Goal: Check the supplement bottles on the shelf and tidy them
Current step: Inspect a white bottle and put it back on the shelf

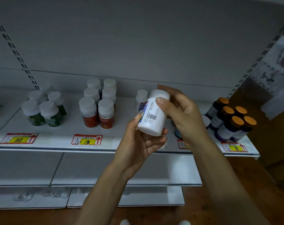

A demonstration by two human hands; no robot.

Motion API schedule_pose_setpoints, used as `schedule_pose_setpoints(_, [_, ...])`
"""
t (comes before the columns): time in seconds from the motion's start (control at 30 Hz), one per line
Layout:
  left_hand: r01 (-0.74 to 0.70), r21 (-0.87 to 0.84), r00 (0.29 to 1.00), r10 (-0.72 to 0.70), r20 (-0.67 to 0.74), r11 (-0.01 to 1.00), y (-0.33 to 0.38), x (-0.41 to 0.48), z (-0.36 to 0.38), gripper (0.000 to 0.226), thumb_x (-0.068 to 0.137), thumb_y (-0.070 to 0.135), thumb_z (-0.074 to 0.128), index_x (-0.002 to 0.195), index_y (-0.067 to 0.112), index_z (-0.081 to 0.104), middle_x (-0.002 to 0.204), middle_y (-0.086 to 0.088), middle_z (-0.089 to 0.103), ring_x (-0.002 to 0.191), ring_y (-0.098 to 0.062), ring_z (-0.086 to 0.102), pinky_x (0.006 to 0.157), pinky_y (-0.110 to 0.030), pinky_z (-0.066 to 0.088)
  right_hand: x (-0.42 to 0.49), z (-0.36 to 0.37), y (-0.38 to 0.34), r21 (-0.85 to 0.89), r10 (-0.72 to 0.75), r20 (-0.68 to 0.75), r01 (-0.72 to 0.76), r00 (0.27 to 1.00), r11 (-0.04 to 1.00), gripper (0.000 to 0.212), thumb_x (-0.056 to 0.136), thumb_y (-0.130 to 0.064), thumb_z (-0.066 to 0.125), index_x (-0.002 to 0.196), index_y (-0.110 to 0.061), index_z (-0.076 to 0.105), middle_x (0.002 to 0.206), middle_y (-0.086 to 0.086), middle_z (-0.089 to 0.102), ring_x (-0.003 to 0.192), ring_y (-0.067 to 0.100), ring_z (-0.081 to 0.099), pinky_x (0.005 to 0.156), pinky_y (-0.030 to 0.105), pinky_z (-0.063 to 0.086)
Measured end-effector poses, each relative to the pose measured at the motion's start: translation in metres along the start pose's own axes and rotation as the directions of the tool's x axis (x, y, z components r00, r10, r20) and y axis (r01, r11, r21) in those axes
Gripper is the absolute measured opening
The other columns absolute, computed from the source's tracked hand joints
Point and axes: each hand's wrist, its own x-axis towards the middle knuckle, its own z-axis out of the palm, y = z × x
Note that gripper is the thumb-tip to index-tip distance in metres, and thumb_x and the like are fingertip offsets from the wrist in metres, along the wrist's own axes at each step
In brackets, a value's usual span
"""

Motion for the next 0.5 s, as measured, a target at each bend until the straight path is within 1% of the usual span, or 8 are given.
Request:
schedule_pose_setpoints(0.07, [-0.038,-0.018,0.999,0.037,-0.033,0.999,-0.003,0.002,0.001,0.047,0.079,0.045,0.061,0.112,0.011,0.062,0.091,-0.014,0.072,0.072,-0.021,0.071,0.070,-0.030,0.060,-0.004,-0.004,0.001,-0.009,-0.018,-0.002,0.018,1.000,1.000,0.045,0.085,-0.012,0.068,0.126,-0.026,0.055,0.116,-0.003,0.064,0.093,0.006,0.068,0.076,0.021,0.053])
schedule_pose_setpoints(0.13, [-0.068,-0.006,0.995,0.068,-0.067,0.998,-0.005,0.004,0.001,0.035,0.079,0.035,0.067,0.106,0.012,0.063,0.092,-0.013,0.072,0.077,-0.023,0.072,0.079,-0.033,0.058,-0.010,-0.008,0.004,-0.051,-0.054,-0.026,0.053,0.998,0.997,0.053,0.081,-0.013,0.073,0.127,-0.029,0.052,0.125,-0.003,0.060,0.096,0.008,0.067,0.075,0.022,0.054])
schedule_pose_setpoints(0.23, [-0.094,-0.011,0.994,0.093,-0.060,0.995,-0.006,0.007,0.000,0.042,0.077,0.030,0.064,0.112,0.009,0.058,0.097,-0.013,0.072,0.084,-0.023,0.072,0.081,-0.032,0.058,-0.019,-0.008,0.010,-0.167,-0.171,-0.101,0.153,0.980,0.974,0.039,0.076,-0.022,0.075,0.111,-0.031,0.060,0.118,-0.009,0.065,0.100,0.009,0.066,0.082,0.029,0.055])
schedule_pose_setpoints(0.3, [-0.126,-0.004,0.990,0.125,-0.069,0.992,-0.007,0.008,0.000,0.039,0.079,0.026,0.070,0.112,0.009,0.055,0.096,-0.012,0.072,0.084,-0.021,0.071,0.081,-0.031,0.058,-0.024,-0.007,0.014,-0.308,-0.272,-0.114,0.226,0.956,0.924,0.023,0.080,-0.023,0.071,0.102,-0.030,0.066,0.109,-0.007,0.068,0.102,0.012,0.065,0.086,0.035,0.055])
schedule_pose_setpoints(0.33, [-0.151,0.004,0.985,0.151,-0.082,0.989,-0.007,0.009,0.000,0.037,0.079,0.023,0.072,0.108,0.009,0.055,0.095,-0.011,0.072,0.085,-0.021,0.069,0.081,-0.031,0.058,-0.026,-0.006,0.018,-0.372,-0.319,-0.111,0.258,0.941,0.892,0.019,0.083,-0.022,0.069,0.102,-0.028,0.068,0.108,-0.005,0.068,0.103,0.013,0.064,0.087,0.034,0.054])
schedule_pose_setpoints(0.4, [-0.227,0.084,0.965,0.236,-0.118,0.970,-0.007,0.009,0.001,0.033,0.077,0.021,0.075,0.099,0.009,0.054,0.093,-0.010,0.073,0.087,-0.022,0.068,0.082,-0.032,0.057,-0.032,-0.002,0.025,-0.425,-0.365,-0.122,0.284,0.923,0.860,0.019,0.088,-0.021,0.065,0.106,-0.023,0.069,0.112,-0.005,0.066,0.108,0.012,0.062,0.087,0.028,0.052])
schedule_pose_setpoints(0.43, [-0.279,0.165,0.943,0.302,-0.137,0.946,-0.007,0.009,0.003,0.035,0.076,0.021,0.076,0.099,0.008,0.054,0.093,-0.010,0.073,0.087,-0.022,0.069,0.081,-0.031,0.057,-0.035,0.000,0.029,-0.415,-0.361,-0.137,0.277,0.923,0.866,0.021,0.090,-0.024,0.063,0.110,-0.022,0.068,0.114,-0.005,0.066,0.109,0.011,0.062,0.087,0.026,0.051])
schedule_pose_setpoints(0.5, [-0.391,0.350,0.870,0.465,-0.161,0.852,-0.008,0.007,0.007,0.044,0.072,0.016,0.080,0.104,0.004,0.053,0.095,-0.012,0.072,0.085,-0.016,0.071,0.074,-0.024,0.056,-0.041,0.006,0.031,-0.331,-0.292,-0.178,0.223,0.940,0.917,0.026,0.092,-0.029,0.060,0.115,-0.021,0.066,0.114,-0.007,0.068,0.108,0.009,0.063,0.087,0.024,0.051])
